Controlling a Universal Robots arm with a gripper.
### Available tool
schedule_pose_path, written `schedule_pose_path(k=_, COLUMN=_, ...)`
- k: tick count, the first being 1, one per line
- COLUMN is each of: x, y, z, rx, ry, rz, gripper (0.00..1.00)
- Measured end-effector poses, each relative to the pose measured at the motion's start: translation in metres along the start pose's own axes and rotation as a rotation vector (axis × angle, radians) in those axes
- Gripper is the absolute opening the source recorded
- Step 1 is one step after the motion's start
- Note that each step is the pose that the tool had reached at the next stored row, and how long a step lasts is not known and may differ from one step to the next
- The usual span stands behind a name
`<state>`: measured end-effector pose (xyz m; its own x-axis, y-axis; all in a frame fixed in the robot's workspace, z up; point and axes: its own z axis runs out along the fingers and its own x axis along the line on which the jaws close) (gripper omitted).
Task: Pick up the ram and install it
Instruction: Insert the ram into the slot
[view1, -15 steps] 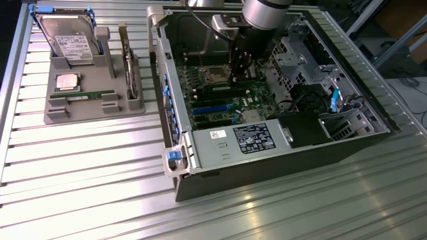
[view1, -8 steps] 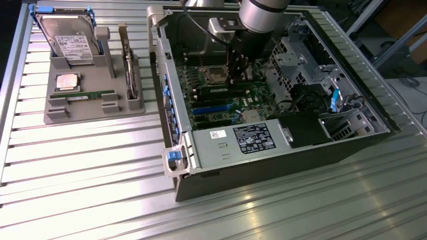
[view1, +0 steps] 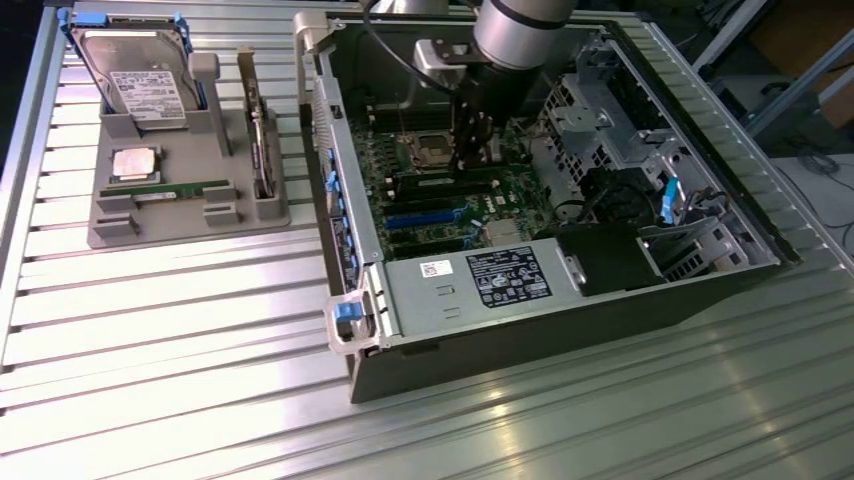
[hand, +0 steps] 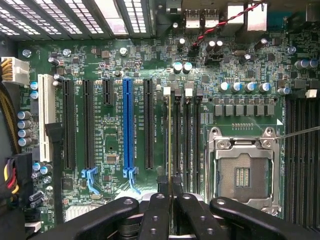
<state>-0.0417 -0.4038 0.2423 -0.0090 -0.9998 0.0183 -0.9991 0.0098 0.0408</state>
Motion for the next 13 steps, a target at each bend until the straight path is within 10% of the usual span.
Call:
schedule_pose_path(k=9, x=-0.0004, y=0.0000, z=0.0024, rx=0.0000, ry=0.0008, rz=0.000, gripper=0.12)
schedule_pose_path(k=13, x=-0.0005, y=-0.0001, z=0.0032, rx=0.0001, ry=0.0150, rz=0.001, gripper=0.12)
